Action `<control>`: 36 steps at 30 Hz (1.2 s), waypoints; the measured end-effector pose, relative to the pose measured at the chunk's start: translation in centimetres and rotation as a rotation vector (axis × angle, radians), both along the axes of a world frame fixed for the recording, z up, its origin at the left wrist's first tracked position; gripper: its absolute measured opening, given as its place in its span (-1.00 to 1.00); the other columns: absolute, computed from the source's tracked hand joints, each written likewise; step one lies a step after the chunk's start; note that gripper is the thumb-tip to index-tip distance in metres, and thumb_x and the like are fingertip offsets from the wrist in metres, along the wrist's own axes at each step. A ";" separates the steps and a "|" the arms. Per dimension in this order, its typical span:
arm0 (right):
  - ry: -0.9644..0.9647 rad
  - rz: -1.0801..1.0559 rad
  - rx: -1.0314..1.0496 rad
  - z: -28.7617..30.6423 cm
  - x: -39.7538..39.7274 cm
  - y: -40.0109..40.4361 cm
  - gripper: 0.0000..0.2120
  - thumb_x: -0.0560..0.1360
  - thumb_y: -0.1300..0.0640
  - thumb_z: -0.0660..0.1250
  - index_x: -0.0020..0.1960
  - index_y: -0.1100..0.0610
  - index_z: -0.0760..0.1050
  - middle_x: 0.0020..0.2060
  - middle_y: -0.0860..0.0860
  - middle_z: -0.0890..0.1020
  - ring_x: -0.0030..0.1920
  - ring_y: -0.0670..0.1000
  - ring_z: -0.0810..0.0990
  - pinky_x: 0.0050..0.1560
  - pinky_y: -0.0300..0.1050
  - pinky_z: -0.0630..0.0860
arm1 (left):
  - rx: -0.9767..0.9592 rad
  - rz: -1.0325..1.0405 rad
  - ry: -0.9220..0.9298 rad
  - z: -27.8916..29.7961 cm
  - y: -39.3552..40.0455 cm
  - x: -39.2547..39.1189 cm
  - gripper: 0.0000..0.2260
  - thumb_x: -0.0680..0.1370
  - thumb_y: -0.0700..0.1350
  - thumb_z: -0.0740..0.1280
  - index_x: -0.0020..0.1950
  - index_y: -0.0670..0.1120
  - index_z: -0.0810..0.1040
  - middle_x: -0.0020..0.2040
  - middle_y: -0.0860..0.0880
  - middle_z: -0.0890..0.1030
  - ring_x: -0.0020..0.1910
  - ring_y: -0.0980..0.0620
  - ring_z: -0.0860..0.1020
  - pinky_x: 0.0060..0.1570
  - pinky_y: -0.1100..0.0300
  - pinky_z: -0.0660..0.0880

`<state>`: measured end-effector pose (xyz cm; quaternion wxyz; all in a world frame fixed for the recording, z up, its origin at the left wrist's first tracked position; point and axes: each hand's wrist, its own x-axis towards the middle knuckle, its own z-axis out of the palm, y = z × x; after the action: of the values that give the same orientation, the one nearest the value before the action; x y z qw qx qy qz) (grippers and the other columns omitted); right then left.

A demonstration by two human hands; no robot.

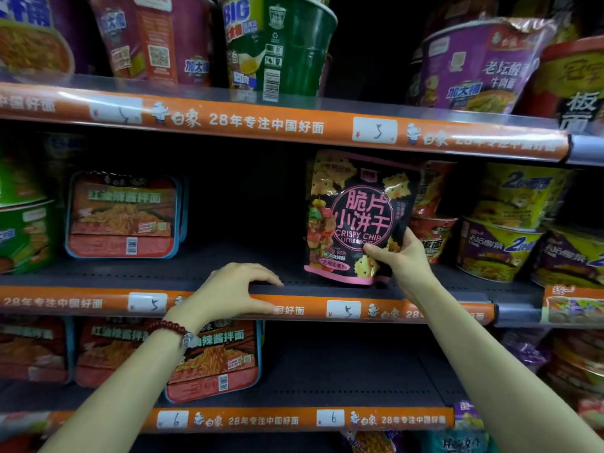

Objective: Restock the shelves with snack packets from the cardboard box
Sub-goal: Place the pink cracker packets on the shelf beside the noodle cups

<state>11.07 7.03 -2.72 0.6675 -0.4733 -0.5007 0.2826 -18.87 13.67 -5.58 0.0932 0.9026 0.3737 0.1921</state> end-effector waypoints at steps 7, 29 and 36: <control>-0.172 0.085 -0.089 -0.5 0.7 -0.5 -0.48 0.29 0.39 0.53 0.10 -0.02 0.47 -0.01 0.00 0.69 0.02 -0.01 0.69 0.02 -0.10 0.62 | 0.024 0.011 0.000 -0.2 0.1 0.0 -0.52 0.25 0.43 0.26 0.13 0.35 0.49 0.19 0.37 0.48 0.22 0.27 0.44 0.17 0.00 0.45; -0.286 0.087 -0.249 -0.3 2.2 -0.4 -0.45 0.25 0.41 0.55 0.10 0.01 0.47 0.02 0.02 0.69 0.03 0.01 0.68 0.08 0.02 0.62 | 0.024 0.052 0.017 0.3 -0.9 0.2 -0.51 0.29 0.39 0.31 0.18 0.31 0.51 0.19 0.38 0.47 0.21 0.29 0.43 0.15 0.09 0.45; -0.259 0.061 -0.258 -0.2 1.9 -1.0 -0.48 0.26 0.41 0.54 0.10 0.02 0.50 0.02 0.04 0.70 0.05 0.04 0.68 0.17 0.12 0.57 | 0.013 0.047 0.030 0.6 -1.0 0.3 -0.56 0.32 0.33 0.39 0.17 0.30 0.52 0.20 0.34 0.49 0.23 0.23 0.45 0.19 0.03 0.45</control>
<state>13.02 6.03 -2.94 0.5225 -0.5719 -0.5561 0.3011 -18.57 12.66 -4.95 0.0772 0.8969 0.3950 0.1833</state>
